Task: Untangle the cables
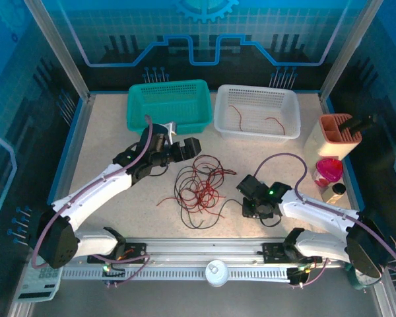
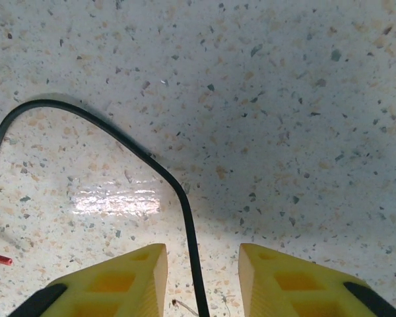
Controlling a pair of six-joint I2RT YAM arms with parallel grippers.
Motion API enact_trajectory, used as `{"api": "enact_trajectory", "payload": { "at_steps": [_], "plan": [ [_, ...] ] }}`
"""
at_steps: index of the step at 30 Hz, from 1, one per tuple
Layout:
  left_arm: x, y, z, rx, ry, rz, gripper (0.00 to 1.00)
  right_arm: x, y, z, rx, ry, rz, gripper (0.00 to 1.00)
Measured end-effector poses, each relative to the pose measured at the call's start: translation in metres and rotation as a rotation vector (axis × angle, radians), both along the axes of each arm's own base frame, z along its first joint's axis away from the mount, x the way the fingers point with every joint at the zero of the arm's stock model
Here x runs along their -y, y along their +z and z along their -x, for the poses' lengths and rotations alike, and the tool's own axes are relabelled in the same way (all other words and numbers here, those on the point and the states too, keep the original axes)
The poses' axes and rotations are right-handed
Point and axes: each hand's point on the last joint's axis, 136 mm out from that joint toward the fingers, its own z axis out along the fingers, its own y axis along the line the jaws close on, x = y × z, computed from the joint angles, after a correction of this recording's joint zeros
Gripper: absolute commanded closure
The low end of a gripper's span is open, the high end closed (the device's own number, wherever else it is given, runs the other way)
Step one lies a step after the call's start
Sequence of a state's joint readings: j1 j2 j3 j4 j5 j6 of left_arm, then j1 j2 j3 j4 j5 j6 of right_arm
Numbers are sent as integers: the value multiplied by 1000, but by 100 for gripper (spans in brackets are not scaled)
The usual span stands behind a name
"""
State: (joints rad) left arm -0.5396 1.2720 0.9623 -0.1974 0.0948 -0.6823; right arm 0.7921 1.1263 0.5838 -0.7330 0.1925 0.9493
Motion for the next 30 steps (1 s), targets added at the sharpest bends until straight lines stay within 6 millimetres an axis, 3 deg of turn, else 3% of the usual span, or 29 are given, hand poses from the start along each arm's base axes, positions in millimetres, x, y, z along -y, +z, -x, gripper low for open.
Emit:
{"api": "enact_trajectory", "payload": {
  "at_steps": [4, 7, 14, 25, 30],
  "plan": [
    [0, 0, 0, 0, 0, 0, 3, 1, 0, -2, 13, 6, 7, 84],
    [0, 0, 0, 0, 0, 0, 3, 0, 0, -4, 16, 18, 14, 100],
    [0, 0, 0, 0, 0, 0, 2, -13, 13, -19, 58, 58, -3, 100],
    [2, 3, -1, 11, -9, 12, 1, -72, 121, -99, 357, 200, -112, 100],
    [5, 2, 1, 15, -25, 23, 1, -88, 171, -134, 466, 239, -154, 100]
  ]
}}
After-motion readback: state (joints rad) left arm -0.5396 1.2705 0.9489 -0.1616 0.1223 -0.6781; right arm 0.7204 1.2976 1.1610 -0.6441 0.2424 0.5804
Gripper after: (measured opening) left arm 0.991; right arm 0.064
